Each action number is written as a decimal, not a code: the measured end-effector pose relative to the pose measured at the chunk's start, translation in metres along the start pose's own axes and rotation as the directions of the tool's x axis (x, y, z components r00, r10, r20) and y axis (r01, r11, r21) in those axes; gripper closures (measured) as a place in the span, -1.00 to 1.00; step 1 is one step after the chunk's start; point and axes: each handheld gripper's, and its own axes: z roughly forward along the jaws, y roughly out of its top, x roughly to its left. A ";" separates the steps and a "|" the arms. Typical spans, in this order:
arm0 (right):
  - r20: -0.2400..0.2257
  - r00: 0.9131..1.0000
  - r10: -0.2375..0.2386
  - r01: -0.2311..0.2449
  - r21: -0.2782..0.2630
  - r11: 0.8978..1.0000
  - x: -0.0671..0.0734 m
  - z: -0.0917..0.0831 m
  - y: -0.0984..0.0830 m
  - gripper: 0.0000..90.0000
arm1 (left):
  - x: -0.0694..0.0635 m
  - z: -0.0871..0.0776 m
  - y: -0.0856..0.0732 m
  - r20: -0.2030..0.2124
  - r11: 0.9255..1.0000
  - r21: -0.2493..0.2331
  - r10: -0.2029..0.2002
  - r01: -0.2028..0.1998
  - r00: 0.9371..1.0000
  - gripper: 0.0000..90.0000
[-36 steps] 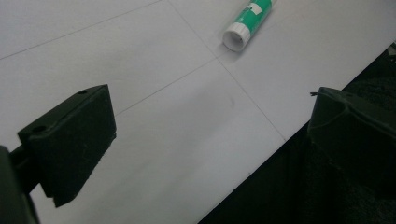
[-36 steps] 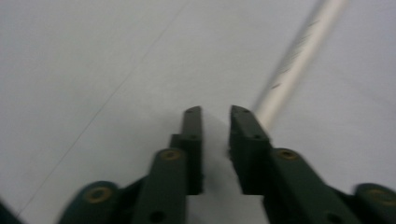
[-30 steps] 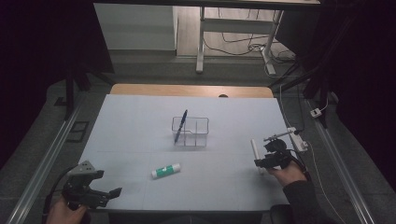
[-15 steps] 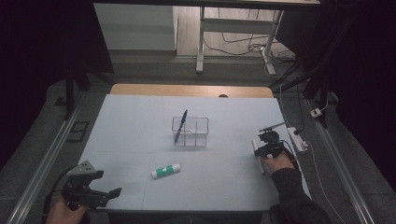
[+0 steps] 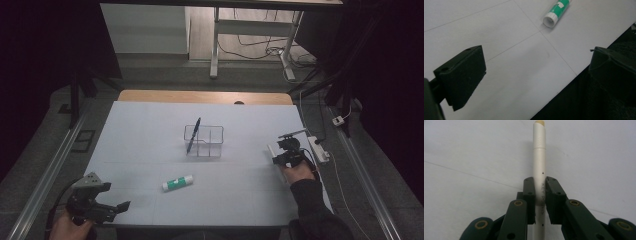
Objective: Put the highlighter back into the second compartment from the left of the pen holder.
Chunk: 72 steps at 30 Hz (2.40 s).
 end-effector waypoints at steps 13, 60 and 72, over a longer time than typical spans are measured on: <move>-0.088 0.972 -0.217 0.187 -0.267 0.945 0.039 -0.037 0.016 0.74 | 0.000 0.000 0.000 0.001 1.000 -0.001 0.002 -0.002 1.000 -0.97; -0.221 0.845 -0.488 0.239 -0.659 0.713 0.187 0.015 0.111 0.74 | 0.001 -0.002 -0.001 0.015 1.000 -0.013 0.006 -0.006 1.000 -0.97; -0.205 0.839 -0.504 0.281 -0.631 0.723 0.191 0.031 0.101 0.72 | 0.001 -0.002 -0.002 0.014 1.000 -0.014 0.006 -0.006 1.000 -0.97</move>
